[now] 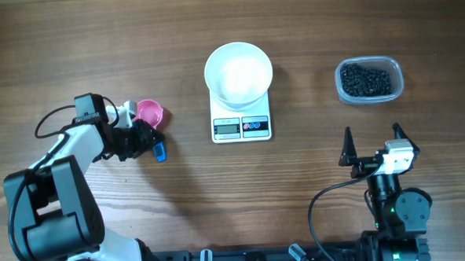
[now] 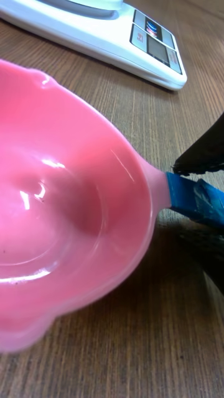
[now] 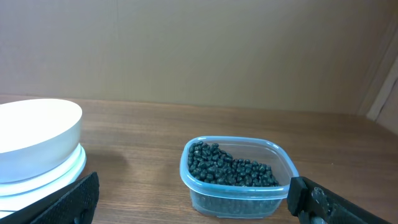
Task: Scoop item into bowl and weigh 150g on scale
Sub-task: 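Lift the pink scoop with the left gripper toward the center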
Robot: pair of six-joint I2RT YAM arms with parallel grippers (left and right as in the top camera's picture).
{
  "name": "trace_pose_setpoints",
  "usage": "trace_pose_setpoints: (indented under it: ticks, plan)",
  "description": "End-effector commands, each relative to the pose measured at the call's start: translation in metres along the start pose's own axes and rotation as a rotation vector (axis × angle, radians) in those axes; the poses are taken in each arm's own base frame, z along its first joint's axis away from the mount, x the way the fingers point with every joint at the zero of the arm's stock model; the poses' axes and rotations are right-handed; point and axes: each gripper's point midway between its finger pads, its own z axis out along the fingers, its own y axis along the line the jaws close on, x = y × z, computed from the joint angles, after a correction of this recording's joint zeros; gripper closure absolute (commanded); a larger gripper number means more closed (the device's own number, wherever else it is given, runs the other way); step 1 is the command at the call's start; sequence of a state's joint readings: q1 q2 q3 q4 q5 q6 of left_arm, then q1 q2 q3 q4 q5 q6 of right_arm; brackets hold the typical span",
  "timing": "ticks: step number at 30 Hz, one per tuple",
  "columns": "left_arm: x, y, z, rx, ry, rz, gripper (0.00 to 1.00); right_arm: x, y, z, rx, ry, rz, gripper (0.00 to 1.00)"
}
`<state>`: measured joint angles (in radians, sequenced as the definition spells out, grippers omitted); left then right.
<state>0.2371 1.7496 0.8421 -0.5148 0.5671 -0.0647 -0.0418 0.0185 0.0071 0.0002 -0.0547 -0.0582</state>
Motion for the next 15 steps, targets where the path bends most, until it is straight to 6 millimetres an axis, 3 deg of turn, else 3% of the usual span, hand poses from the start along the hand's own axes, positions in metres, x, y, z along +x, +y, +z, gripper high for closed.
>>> trace_pose_setpoints:
  ticks: [1,9,15]
  plan:
    - [0.021,0.023,0.015,-0.076,0.068,-0.038,0.72,0.000,0.000,0.000,0.000,0.000,-0.013,0.00]
    - [0.019,0.020,0.015,-0.058,0.060,-0.041,0.74,0.000,0.000,0.000,0.000,0.000,-0.013,0.00]
    - [0.014,-0.004,0.012,0.067,0.058,-0.033,0.76,0.001,0.000,0.000,0.000,0.000,-0.013,0.00]
